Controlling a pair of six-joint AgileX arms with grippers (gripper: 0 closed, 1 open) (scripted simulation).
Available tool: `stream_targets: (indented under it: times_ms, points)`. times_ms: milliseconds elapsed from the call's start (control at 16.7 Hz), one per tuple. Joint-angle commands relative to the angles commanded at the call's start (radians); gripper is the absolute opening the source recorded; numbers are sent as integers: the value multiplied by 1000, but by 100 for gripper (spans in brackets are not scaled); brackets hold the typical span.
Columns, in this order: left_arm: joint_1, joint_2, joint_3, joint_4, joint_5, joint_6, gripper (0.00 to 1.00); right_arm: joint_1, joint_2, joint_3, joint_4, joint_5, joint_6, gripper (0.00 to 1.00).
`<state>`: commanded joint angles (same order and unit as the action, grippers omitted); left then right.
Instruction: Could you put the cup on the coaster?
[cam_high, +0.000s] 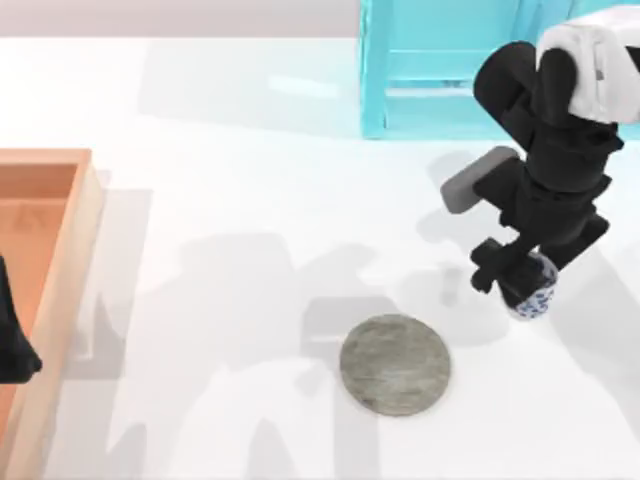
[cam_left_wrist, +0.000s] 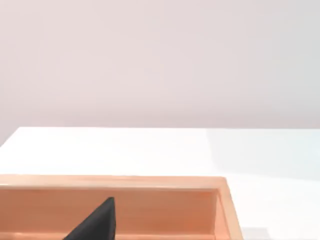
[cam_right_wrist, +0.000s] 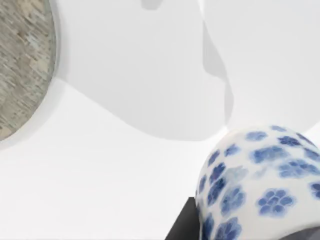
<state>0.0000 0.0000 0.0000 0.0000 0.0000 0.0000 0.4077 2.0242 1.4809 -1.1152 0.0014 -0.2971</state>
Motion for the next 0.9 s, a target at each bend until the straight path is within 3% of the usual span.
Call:
stream_targets:
  times_ms: [240, 480, 660, 900]
  points:
    - [0, 0, 0, 0, 0, 0, 100, 158, 19, 85, -55, -7, 477, 0]
    - [0, 0, 0, 0, 0, 0, 100, 263, 7, 141, -83, -8, 827, 0]
    - [0, 0, 0, 0, 0, 0, 100, 302, -8, 163, -91, -5, 979, 0]
    - [0, 0, 0, 0, 0, 0, 100, 317, -15, 171, -95, -3, 1038, 0]
